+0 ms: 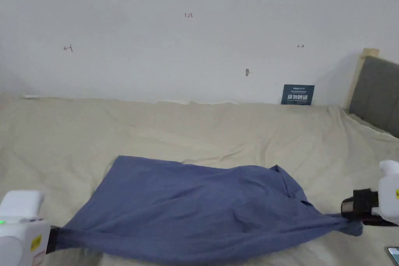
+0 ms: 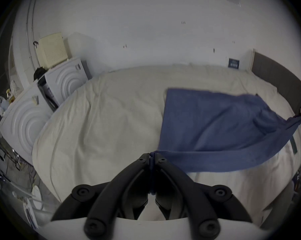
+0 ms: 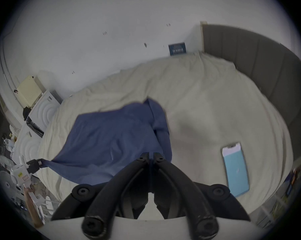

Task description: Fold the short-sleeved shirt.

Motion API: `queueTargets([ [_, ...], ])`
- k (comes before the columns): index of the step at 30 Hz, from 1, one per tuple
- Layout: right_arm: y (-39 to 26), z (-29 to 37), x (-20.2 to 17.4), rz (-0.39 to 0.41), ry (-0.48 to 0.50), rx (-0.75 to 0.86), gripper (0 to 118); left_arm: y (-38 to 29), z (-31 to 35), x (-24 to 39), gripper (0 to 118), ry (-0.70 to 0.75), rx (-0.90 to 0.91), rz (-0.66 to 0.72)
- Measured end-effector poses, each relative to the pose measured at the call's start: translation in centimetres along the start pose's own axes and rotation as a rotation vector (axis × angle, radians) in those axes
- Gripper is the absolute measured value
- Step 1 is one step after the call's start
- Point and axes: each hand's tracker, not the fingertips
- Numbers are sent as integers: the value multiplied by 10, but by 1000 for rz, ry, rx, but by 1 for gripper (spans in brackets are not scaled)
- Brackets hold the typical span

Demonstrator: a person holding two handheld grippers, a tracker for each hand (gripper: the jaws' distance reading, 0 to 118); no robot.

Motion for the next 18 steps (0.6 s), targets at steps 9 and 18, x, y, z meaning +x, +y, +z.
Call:
queueTargets([
  [9,-116,21,49,-137,4,-65,2,-73,24,-17,5,18,-64,42],
  [18,-147,19,52,-124,-59,-107,3,-111,47,-21,5,9,-74,41],
])
